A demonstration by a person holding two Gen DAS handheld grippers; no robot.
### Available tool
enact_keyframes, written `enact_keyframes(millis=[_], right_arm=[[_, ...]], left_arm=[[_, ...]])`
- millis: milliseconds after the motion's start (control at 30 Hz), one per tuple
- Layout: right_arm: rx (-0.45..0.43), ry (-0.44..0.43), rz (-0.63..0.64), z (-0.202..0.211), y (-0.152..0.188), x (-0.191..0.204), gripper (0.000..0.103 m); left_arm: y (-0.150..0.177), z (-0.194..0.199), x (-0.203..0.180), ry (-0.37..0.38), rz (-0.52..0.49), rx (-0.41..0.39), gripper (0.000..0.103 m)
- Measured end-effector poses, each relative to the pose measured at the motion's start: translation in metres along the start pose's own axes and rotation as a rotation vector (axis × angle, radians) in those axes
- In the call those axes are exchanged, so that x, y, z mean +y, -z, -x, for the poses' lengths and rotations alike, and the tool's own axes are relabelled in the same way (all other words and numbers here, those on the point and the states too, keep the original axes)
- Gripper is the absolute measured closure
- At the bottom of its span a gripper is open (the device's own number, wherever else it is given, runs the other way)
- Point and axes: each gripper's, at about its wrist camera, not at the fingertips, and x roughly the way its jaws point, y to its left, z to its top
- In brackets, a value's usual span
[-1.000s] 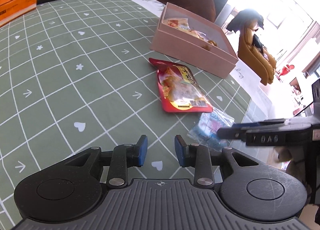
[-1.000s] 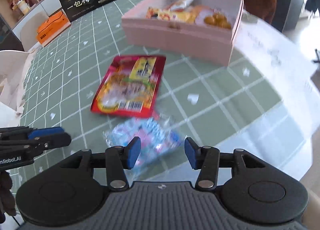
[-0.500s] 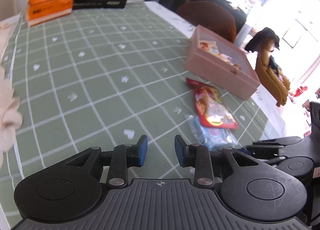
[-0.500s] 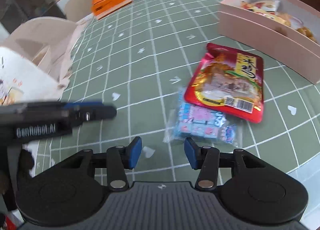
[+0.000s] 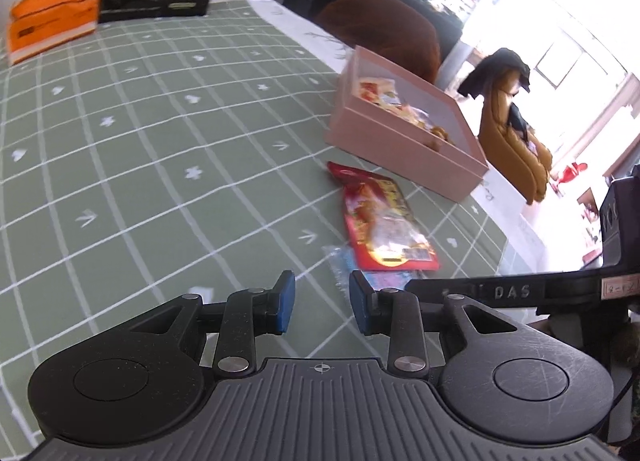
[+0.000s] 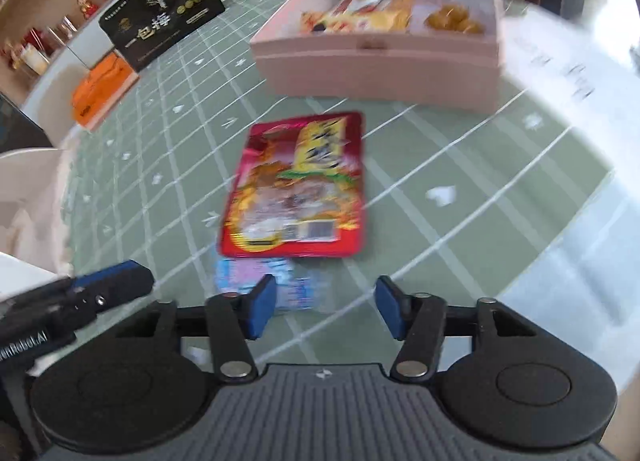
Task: Organize snacks
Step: 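Move the left gripper onto the blue-pink candy packet beside the red bag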
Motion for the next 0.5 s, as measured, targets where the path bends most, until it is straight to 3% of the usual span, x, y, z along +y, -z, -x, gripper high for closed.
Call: enact_keyframes(millis=[33,333,500], right_arm=[[0.004,-0.011,0.028,-0.001,0.001,0.008,0.061],[0.069,-0.104,0.209,-0.026,0.006,0.077,0.061],[0.043,-0.054,0.276,-0.014,0.009,0.076,0.061]], left_arm=[[0.001,0.002,0.005,-0.004,0.015,0.003,0.069],[0.003,0.005,0.027,-0.047,0.095,0.013,0.069],[0.001,0.003,0.021,-0.042,0.124,0.060,0.069]])
